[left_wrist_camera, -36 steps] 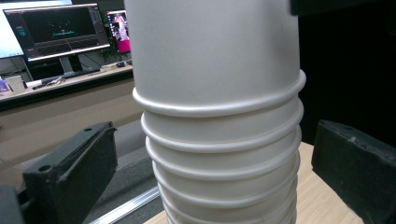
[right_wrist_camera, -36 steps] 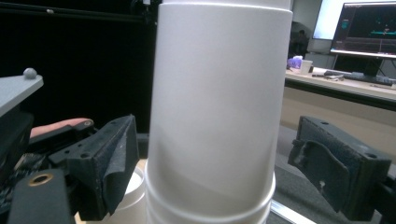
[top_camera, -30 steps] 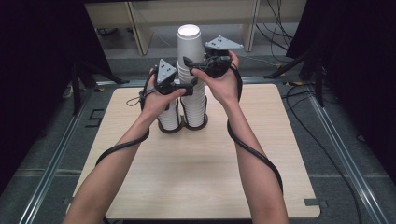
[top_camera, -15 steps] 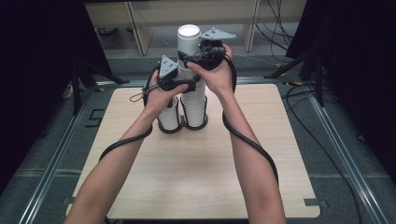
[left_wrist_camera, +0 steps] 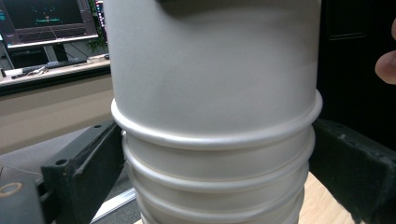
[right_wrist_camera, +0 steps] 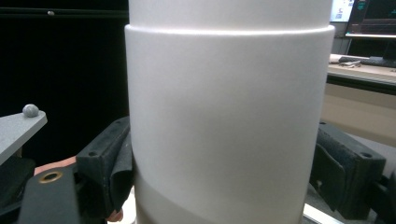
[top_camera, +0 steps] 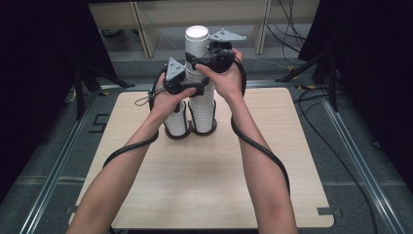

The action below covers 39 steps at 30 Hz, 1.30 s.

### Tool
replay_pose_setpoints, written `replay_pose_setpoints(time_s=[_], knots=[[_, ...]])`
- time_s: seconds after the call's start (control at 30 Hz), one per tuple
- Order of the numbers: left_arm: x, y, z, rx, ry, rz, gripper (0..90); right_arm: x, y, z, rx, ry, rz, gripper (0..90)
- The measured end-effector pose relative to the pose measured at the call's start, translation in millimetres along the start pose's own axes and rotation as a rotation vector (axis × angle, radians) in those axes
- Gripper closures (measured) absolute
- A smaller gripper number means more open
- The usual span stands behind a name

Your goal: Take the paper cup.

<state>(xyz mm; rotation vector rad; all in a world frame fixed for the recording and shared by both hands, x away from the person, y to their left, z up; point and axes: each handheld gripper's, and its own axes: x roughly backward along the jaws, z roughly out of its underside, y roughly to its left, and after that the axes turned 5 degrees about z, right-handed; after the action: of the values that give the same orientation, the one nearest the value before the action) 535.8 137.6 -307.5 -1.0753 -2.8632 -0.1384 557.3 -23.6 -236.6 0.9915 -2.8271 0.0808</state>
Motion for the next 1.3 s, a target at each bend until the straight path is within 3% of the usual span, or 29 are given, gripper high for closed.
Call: replay_pose_setpoints(time_s=[0.17,0.27,0.67,0.73,0.77,1.3], knots=[[-0.1,0.0,0.0,-0.003,0.001,0.001,4.8,3.3,-0.4,-5.0,-0.007,-0.032,-0.002,19.4],[-0.4,-1.0,0.2,0.011,0.003,0.002,4.8,5.8,-0.8,-10.5,-0.012,-0.034,-0.008,20.2],[-0.9,-1.5,-0.5,0.006,0.010,-0.007,4.7,8.0,0.2,-14.2,-0.018,-0.057,0.005,21.3],[-0.9,-1.4,-0.6,0.004,0.011,-0.010,4.8,10.0,0.9,-17.4,-0.014,-0.080,0.015,22.0],[0.4,0.1,-1.0,-0.018,0.037,-0.011,4.8,10.0,0.9,-17.4,-0.014,-0.080,0.015,22.0],[-0.4,-0.6,-1.4,-0.007,0.030,-0.009,4.7,19.8,8.1,-28.4,-0.017,-0.188,0.047,23.2]])
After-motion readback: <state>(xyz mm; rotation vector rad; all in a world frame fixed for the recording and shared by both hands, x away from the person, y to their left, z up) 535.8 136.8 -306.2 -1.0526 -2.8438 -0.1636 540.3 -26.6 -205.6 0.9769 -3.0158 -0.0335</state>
